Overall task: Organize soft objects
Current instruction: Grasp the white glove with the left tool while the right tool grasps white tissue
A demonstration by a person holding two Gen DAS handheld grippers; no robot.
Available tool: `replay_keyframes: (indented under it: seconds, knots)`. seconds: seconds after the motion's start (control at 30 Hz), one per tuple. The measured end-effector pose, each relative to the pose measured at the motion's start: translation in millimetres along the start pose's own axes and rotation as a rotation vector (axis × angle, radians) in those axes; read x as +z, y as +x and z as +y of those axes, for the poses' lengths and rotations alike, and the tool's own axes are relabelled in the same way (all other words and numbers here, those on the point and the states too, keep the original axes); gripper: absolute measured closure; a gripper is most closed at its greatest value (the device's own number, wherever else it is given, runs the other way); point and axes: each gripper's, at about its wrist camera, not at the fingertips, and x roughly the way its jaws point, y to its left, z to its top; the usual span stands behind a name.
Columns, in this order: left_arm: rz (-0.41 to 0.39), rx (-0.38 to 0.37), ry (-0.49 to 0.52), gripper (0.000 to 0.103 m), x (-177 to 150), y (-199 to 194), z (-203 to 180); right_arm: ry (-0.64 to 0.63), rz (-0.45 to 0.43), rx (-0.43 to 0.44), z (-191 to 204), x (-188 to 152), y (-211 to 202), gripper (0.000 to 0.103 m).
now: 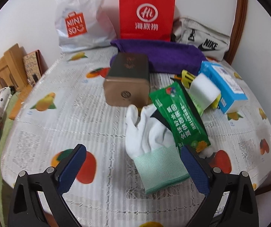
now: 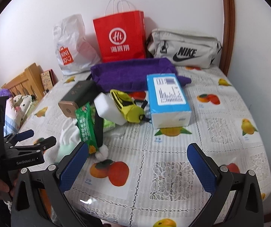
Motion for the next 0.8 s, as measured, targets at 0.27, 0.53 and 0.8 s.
replay_keyframes:
  seconds: [0.27,0.53,0.8]
  knots:
    - [0.035,-0.032,0.002,0.015,1.2,36.7,3.3,-0.018,0.052,0.010,-0.4,-4.1,33.4,0.000]
    - [0.030,-0.047,0.084,0.068,6.3,60.5,-5.0,-0.048,0.100,0.054,14.0,-2.7,62.0,0.002]
    - [0.000,-0.148,0.050,0.093,19.2,30.2,16.3,-0.131,0.107,0.101,45.6,5.1,72.7,0.004]
